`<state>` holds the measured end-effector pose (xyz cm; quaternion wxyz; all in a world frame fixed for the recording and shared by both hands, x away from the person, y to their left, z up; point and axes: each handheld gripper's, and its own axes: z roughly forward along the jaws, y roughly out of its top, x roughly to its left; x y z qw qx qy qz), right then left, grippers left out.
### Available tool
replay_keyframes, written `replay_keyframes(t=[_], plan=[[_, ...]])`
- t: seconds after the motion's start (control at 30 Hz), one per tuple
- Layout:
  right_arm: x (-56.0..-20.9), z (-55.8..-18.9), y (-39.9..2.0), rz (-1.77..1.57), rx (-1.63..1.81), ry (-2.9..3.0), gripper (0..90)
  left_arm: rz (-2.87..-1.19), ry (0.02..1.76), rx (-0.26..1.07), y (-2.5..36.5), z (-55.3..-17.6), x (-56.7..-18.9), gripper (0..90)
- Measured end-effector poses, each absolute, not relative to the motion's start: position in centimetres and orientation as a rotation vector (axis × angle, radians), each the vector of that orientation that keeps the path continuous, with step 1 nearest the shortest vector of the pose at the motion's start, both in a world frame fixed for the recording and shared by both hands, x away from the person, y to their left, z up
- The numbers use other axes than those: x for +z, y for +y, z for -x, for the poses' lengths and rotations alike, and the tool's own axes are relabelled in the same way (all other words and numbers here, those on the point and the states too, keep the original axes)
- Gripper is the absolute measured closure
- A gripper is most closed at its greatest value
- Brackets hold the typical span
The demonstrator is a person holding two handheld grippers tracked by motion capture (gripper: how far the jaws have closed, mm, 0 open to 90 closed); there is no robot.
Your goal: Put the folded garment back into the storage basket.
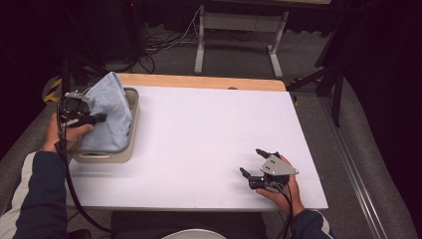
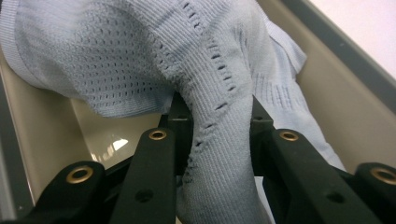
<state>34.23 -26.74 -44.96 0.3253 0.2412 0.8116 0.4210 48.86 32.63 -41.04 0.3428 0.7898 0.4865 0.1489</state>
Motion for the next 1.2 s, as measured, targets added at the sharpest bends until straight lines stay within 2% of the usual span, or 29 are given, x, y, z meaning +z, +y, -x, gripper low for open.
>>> replay_keyframes(t=[0.1, 0.23, 0.4, 0.47, 0.5, 0.53, 0.57, 0.6, 0.7, 0.9, 1.2], plan=[[-45.0, -34.2, -26.7, -0.631, 1.101, 2.133, 18.5, -2.062, 1.308, 0.432, 32.6, -49.1, -41.1, 68.9], [-45.1, -34.3, -26.7, -0.629, 1.097, 2.142, 18.4, -2.067, 1.341, 0.507, 32.6, -48.9, -40.8, 49.8], [-45.1, -34.2, -26.7, -0.626, 1.098, 2.141, 18.5, -1.992, 1.315, 0.558, 33.5, -47.9, -39.5, 41.3], [-45.1, -34.2, -26.6, -0.627, 1.098, 2.142, 18.5, -1.970, 1.304, 0.575, 33.7, -47.7, -39.1, 44.4], [-45.1, -34.3, -26.6, -0.629, 1.095, 2.145, 18.5, -1.950, 1.273, 0.589, 33.8, -47.6, -38.6, 52.3], [-45.1, -34.3, -26.6, -0.629, 1.095, 2.145, 18.5, -1.934, 1.249, 0.614, 33.8, -47.5, -38.2, 52.3], [-45.1, -34.3, -26.5, -0.623, 1.094, 2.143, 18.5, -1.923, 1.239, 0.635, 33.8, -47.5, -37.8, 57.6], [-45.1, -34.3, -26.4, -0.620, 1.091, 2.149, 18.6, -1.915, 1.219, 0.649, 33.6, -47.8, -37.4, 70.6], [-45.2, -34.4, -26.3, -0.620, 1.088, 2.159, 18.7, -1.944, 1.221, 0.643, 32.9, -49.2, -37.3, 78.4], [-45.4, -34.5, -26.2, -0.615, 1.078, 2.166, 19.2, -2.001, 1.268, 0.637, 31.6, -52.2, -38.0, 81.7], [-45.2, -34.3, -26.9, -0.639, 1.090, 2.118, 20.6, -2.042, 1.345, 0.656, 30.7, -55.4, -39.1, 79.3]])
